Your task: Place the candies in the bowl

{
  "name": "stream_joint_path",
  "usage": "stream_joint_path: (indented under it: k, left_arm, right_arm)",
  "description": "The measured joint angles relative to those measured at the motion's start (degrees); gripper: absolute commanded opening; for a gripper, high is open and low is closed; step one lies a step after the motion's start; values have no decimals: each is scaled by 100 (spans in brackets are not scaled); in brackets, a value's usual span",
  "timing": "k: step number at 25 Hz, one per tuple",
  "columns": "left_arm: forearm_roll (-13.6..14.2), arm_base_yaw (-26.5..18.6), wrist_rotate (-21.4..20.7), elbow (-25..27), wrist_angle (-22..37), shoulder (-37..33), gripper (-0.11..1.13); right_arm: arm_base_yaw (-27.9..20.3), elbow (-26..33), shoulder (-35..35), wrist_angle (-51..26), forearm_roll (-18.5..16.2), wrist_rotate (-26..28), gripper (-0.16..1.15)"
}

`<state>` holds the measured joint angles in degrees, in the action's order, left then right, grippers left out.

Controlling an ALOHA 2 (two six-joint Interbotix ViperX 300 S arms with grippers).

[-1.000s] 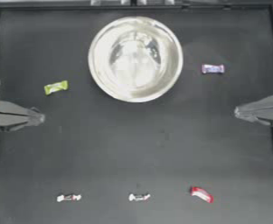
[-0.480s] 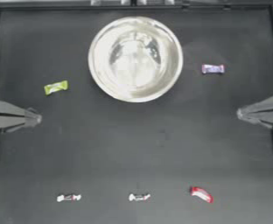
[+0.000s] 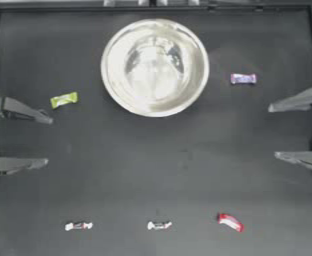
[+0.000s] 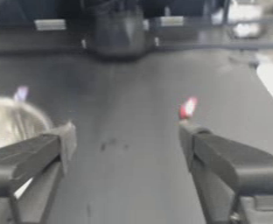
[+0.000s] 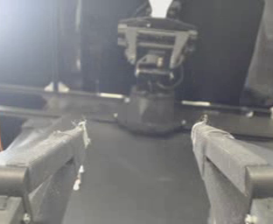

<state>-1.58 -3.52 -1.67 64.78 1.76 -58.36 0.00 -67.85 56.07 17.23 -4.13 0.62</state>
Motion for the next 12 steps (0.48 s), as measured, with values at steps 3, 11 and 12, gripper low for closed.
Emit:
stream_joint_path:
  k: [3,11,12]
  left_arm:
    - [-62,-756,9,-281,1090,35,101]
    - [105,-2232,-123,-703,3015,475,102]
    - [158,-2294,-167,-712,3129,545,102]
  right_arm:
    - [9,0,0,0,44,0,99]
    - [9,-18,-26,0,141,0,99]
    - [9,-18,-26,0,149,0,99]
